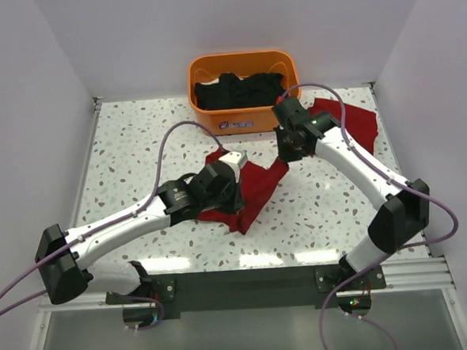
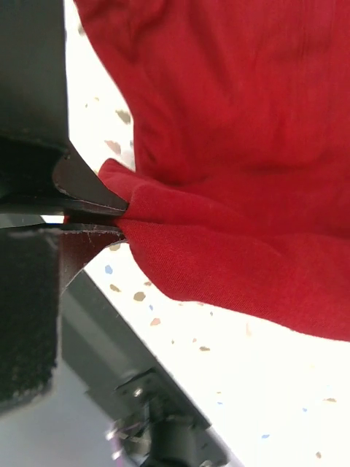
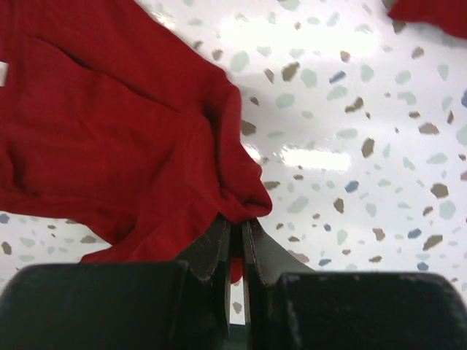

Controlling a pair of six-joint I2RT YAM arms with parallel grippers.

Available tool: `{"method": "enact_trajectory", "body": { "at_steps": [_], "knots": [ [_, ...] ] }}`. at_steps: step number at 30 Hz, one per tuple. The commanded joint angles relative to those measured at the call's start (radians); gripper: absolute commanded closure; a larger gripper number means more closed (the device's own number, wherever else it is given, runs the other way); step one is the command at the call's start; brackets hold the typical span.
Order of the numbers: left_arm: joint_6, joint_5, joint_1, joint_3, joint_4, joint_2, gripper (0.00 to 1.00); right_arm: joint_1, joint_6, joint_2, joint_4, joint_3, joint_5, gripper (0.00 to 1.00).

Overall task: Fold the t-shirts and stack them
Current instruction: Fold the tshirt

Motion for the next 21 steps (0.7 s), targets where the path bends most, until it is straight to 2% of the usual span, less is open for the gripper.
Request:
{"method": "enact_trajectory", "body": {
  "at_steps": [1,3,9,13,21],
  "knots": [
    [0.019,-0.094,0.040,0.004,-0.058,-0.041,1.00,0.042,-0.025,0.080,0.011,0.133,-0.027,1.00],
    [0.030,-0.140,0.066,-0.005,-0.067,-0.047,1.00,0.057,-0.022,0.117,0.016,0.199,-0.033,1.00],
    [0.036,-0.145,0.204,-0.065,-0.052,-0.073,1.00,0.085,-0.014,0.258,0.003,0.365,-0.030,1.00],
    [0.047,-0.110,0.298,-0.103,-0.029,-0.098,1.00,0.088,-0.006,0.309,0.011,0.425,-0.038,1.00],
    [0.028,-0.099,0.390,-0.169,-0.022,-0.110,1.00,0.129,-0.019,0.419,0.023,0.523,-0.052,1.00]
  ]
}}
